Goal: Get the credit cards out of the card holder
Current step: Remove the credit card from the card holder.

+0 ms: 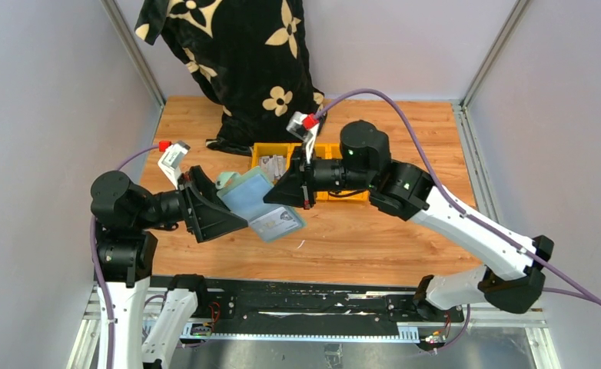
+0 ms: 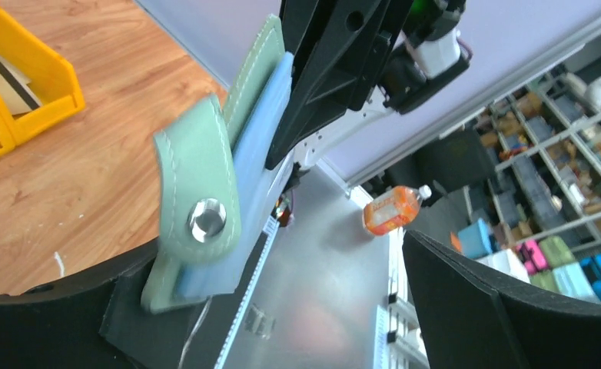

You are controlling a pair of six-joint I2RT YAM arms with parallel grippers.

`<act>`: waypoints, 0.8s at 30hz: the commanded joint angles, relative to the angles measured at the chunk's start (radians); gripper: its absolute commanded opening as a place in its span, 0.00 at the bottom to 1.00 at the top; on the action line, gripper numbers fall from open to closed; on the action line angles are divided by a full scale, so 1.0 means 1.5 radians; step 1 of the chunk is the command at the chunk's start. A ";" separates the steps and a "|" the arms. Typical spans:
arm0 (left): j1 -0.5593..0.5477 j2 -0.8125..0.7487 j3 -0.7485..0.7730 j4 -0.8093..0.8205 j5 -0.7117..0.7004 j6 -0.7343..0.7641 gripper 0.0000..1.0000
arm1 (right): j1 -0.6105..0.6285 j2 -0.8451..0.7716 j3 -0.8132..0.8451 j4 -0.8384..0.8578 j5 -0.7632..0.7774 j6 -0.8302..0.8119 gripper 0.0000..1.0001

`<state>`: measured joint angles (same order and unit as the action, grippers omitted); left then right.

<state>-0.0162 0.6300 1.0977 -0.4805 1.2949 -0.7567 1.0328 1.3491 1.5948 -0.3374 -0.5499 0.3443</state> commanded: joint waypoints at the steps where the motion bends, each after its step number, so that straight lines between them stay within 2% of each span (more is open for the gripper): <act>1: 0.000 -0.045 -0.030 0.079 -0.042 -0.083 0.99 | -0.007 -0.080 -0.114 0.237 0.097 0.154 0.00; 4: 0.000 -0.070 -0.057 0.167 -0.058 -0.161 0.95 | -0.006 -0.121 -0.193 0.337 0.137 0.224 0.00; 8: 0.000 -0.075 -0.053 0.167 -0.076 -0.170 0.88 | -0.003 -0.150 -0.283 0.470 0.151 0.303 0.00; 13: 0.000 -0.066 -0.072 0.188 -0.079 -0.172 0.72 | 0.018 -0.145 -0.331 0.541 0.157 0.346 0.00; 17: 0.000 -0.038 -0.080 0.185 -0.079 -0.170 0.49 | 0.028 -0.139 -0.348 0.556 0.155 0.356 0.00; 18: 0.000 -0.030 -0.077 0.174 -0.080 -0.158 0.38 | 0.031 -0.139 -0.349 0.556 0.151 0.355 0.00; 20: 0.000 -0.017 -0.069 0.146 -0.091 -0.127 0.10 | 0.032 -0.138 -0.347 0.551 0.129 0.350 0.00; 21: 0.000 -0.015 -0.063 0.120 -0.101 -0.103 0.01 | 0.032 -0.137 -0.343 0.548 0.121 0.345 0.00; 23: 0.000 -0.011 -0.055 0.084 -0.108 -0.075 0.00 | 0.032 -0.129 -0.317 0.507 0.090 0.315 0.13; 24: 0.000 -0.009 -0.057 0.086 -0.101 -0.077 0.00 | 0.032 -0.120 -0.291 0.470 0.071 0.287 0.25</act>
<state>-0.0162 0.6075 0.9905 -0.2707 1.1557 -0.9443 1.0668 1.1492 1.0779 0.4007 -0.3576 0.8459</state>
